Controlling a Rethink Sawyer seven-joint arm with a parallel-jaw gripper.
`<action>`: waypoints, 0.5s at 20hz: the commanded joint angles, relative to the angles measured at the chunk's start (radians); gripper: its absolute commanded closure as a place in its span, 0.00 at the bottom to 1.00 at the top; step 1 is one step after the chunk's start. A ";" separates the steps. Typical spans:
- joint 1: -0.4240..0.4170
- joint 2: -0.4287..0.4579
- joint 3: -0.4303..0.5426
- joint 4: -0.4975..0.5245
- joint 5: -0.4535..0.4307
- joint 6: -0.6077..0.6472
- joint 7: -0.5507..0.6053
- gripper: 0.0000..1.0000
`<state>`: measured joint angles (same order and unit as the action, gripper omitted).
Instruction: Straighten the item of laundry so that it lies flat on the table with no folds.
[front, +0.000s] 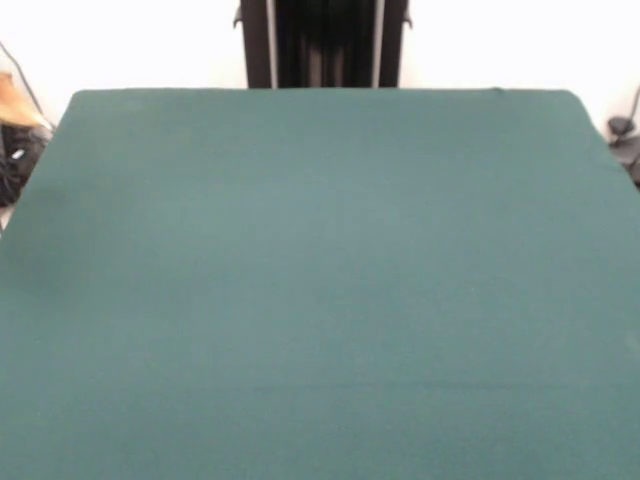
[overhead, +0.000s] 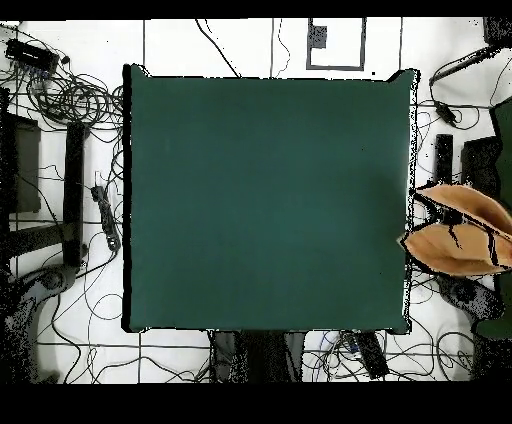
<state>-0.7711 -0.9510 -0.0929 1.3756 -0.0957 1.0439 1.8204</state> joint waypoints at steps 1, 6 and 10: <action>-0.125 0.038 0.210 -0.140 -0.102 0.212 -0.613 1.00; -0.163 0.053 0.254 -0.176 -0.132 0.237 -0.636 1.00; -0.154 0.034 0.249 -0.171 -0.142 0.231 -0.614 1.00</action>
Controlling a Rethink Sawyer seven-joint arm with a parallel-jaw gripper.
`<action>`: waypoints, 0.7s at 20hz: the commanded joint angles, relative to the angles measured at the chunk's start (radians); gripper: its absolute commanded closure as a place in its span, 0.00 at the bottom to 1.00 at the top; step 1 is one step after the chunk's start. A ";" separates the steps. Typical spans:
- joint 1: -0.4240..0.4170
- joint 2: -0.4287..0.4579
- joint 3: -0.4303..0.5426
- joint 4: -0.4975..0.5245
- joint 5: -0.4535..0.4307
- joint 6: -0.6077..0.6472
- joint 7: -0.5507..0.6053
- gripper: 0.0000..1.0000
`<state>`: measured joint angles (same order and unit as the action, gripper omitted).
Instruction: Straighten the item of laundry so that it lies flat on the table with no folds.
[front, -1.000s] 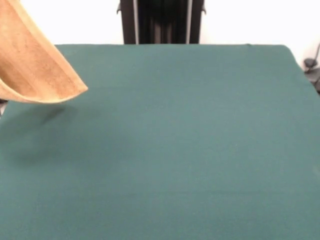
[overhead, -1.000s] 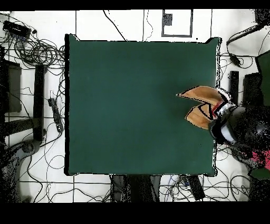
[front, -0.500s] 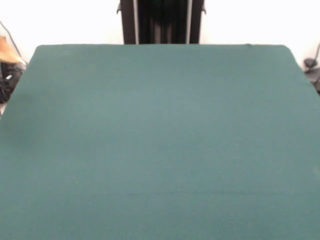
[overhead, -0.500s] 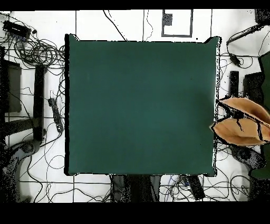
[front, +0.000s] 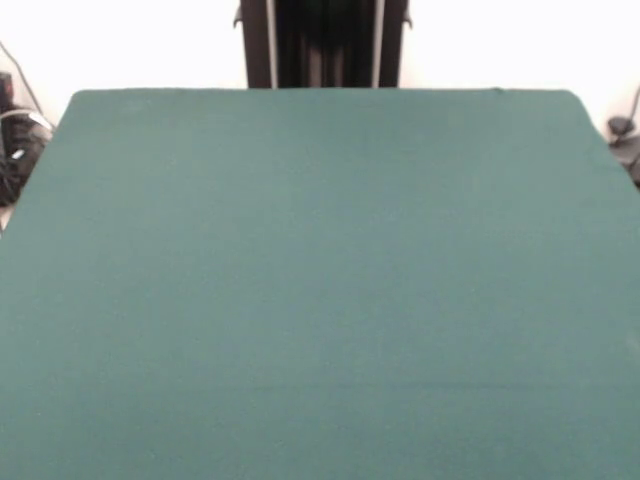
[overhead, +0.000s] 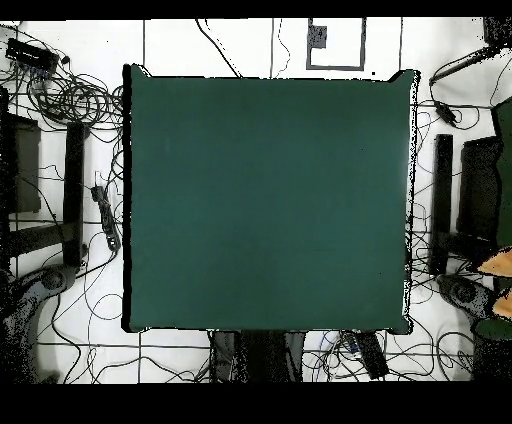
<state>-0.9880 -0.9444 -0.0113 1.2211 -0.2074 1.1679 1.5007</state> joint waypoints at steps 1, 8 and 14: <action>0.063 0.026 0.169 -0.014 -0.030 0.106 -0.295 1.00; 0.140 -0.013 0.111 0.011 -0.036 0.147 -0.168 1.00; 0.253 -0.055 0.027 0.025 -0.031 0.241 0.047 1.00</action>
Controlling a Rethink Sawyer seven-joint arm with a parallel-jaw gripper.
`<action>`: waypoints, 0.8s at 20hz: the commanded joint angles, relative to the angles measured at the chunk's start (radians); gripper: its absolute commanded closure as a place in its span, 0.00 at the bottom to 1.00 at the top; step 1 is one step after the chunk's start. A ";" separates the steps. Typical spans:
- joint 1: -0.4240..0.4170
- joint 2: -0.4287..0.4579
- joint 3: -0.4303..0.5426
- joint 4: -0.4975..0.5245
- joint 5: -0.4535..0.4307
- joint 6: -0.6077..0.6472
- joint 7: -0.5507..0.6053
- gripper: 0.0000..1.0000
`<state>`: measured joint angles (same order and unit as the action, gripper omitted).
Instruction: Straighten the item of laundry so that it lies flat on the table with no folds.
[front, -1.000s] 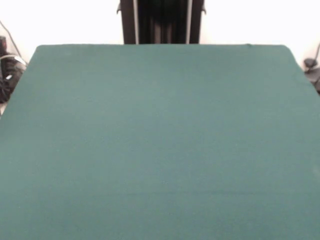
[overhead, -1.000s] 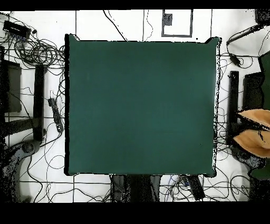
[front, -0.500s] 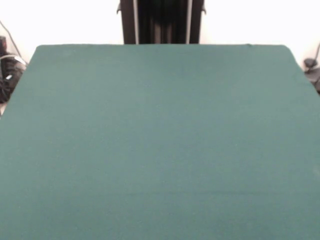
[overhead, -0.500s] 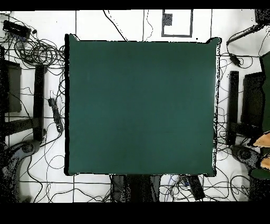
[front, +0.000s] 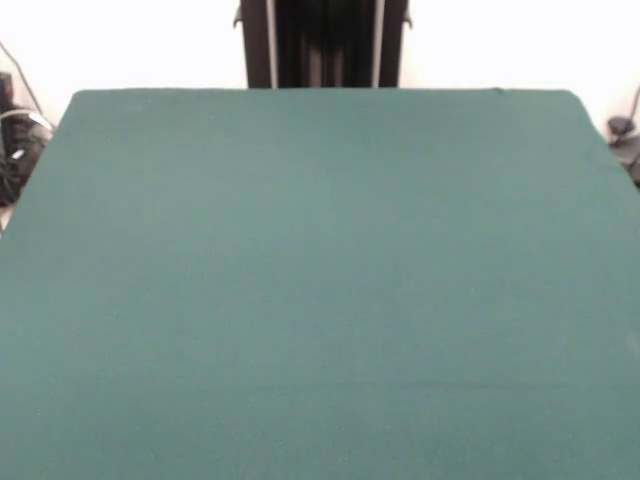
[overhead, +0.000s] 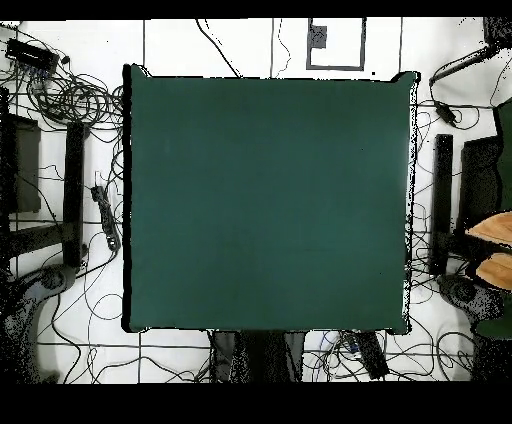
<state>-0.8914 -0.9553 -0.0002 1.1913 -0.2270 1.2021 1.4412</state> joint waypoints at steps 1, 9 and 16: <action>0.177 -0.052 0.002 0.054 -0.007 0.229 0.142 1.00; 0.272 -0.043 -0.036 0.090 0.095 0.250 0.346 1.00; 0.411 -0.038 -0.093 0.208 0.227 0.107 0.579 1.00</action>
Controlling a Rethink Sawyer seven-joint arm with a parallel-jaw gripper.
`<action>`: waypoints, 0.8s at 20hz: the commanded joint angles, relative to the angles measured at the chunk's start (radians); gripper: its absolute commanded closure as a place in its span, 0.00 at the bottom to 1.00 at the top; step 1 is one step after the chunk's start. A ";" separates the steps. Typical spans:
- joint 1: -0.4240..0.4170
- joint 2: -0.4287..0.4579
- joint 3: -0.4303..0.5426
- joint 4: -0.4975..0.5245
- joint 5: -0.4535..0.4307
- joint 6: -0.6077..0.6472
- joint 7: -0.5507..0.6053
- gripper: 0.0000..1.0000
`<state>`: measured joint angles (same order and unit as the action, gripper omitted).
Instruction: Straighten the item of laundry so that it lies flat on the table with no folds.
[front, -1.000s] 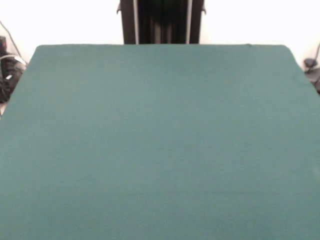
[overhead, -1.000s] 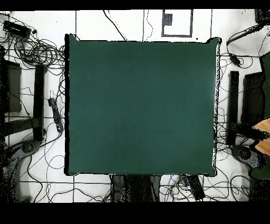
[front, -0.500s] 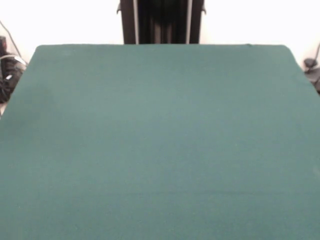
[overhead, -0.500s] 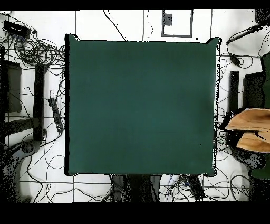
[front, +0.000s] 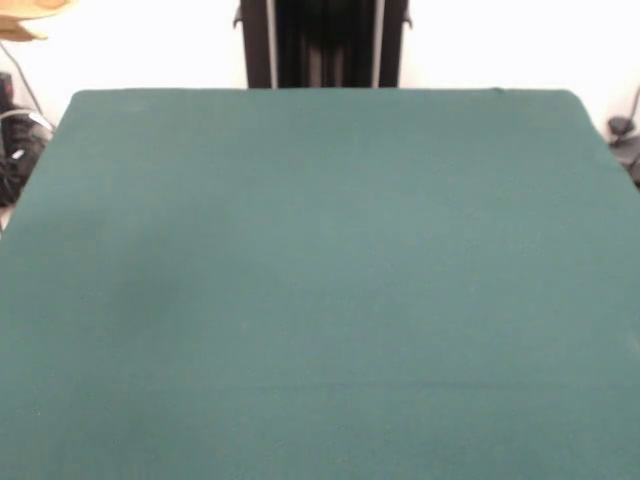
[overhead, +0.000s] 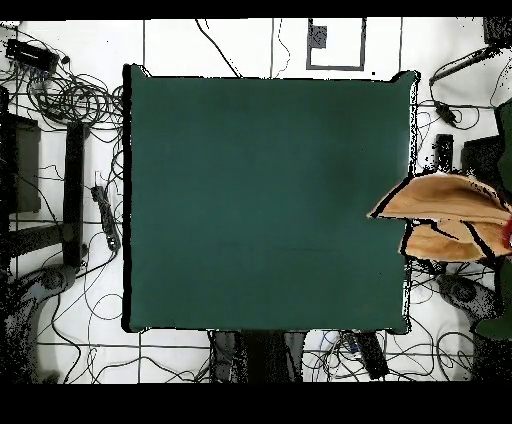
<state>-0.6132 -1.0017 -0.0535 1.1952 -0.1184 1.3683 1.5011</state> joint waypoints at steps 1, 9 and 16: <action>0.159 0.005 -0.062 0.219 0.128 -0.085 0.574 1.00; 0.306 -0.020 -0.186 0.315 0.196 -0.207 0.842 1.00; 0.469 -0.030 -0.327 0.422 0.274 -0.207 1.203 1.00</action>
<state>-0.2335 -1.0200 -0.2952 1.3940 0.0803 1.1833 2.2052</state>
